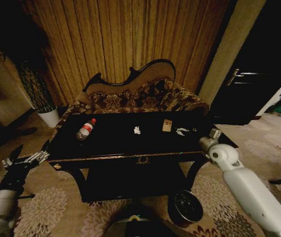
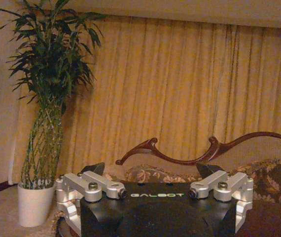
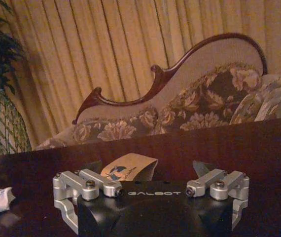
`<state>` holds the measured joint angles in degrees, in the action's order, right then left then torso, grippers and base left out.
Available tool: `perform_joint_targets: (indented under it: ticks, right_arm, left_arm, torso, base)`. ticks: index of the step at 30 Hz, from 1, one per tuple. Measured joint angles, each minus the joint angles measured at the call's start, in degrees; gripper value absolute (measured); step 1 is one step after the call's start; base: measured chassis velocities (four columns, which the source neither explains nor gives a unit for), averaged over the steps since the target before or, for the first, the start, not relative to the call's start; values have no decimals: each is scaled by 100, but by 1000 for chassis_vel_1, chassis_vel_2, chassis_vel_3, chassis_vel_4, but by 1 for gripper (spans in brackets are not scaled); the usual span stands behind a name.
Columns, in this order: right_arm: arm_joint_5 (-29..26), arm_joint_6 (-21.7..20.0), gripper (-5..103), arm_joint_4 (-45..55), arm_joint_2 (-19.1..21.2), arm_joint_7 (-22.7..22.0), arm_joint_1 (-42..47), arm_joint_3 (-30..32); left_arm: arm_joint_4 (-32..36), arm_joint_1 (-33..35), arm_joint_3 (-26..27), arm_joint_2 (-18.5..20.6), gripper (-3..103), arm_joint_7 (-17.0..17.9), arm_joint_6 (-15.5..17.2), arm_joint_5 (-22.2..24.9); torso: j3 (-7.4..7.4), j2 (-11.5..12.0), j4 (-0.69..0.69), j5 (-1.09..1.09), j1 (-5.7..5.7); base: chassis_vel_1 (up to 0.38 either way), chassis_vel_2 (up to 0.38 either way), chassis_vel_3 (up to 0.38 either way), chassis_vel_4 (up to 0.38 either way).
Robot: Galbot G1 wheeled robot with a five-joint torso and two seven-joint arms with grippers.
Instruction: Move to the front of the table and place the trash on the table into the trash bin.
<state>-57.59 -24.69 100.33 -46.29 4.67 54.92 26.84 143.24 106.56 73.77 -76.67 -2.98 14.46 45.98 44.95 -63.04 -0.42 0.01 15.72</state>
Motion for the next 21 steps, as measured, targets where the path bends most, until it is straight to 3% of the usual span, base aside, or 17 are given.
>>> perform_joint_targets:
  ticks: [8, 21]
  right_arm:
    - [172, -189, 100, -625, -130, 132, -535, -406]
    - [499, -213, 100, -646, -189, 344, -386, -417]
  left_arm:
    - [0, 5, 39, -15, 100, -10, 4, -5]
    - [0, 28, 104, -39, 100, -70, 11, 6]
  torso:
    - [0, 0, 1, 0, 0]
    - [0, 0, 0, -1, 0]
  base:
    - [0, 0, 0, 0]
    - [0, 0, 0, 0]
